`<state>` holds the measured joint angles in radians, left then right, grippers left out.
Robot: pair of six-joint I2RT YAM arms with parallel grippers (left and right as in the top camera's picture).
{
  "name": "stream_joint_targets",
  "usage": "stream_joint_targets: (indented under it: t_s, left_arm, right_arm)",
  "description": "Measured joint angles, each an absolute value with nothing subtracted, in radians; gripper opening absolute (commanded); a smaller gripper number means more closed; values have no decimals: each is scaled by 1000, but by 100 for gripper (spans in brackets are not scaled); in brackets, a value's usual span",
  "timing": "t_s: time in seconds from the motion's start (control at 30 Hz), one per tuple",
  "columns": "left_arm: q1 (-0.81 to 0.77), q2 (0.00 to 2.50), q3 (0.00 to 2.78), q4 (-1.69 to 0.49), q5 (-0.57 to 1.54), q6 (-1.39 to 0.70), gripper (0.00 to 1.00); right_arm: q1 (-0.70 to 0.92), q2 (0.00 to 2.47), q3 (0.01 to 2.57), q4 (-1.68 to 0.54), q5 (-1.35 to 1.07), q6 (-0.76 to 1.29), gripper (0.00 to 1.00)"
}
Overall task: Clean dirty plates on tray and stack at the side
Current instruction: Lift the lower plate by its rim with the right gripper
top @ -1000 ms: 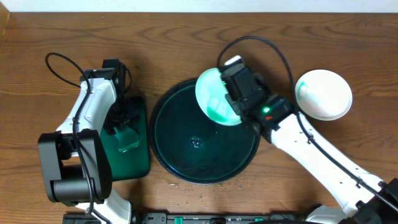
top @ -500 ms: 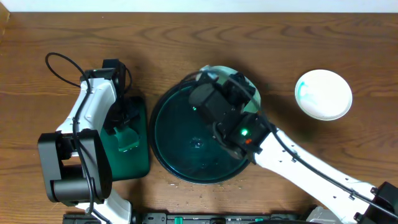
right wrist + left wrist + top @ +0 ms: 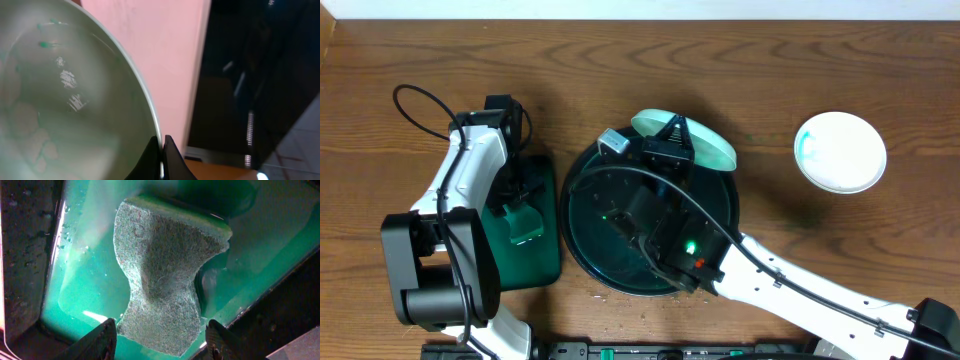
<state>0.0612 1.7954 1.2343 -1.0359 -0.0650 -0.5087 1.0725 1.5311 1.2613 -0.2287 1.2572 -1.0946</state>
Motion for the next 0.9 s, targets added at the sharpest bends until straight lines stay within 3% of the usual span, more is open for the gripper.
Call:
stream_joint_targets:
  t_s: [0.3,0.9]
  left_arm:
    - [61,1795,1234,-1036,-65,-509,58]
    - [61,1795,1234,-1032,-65,-509,58]
  right_arm:
    - [1121,1531,1261,-177,1326,-1194,1]
    - [1116,1594,1262,-20,1378,-1131,1]
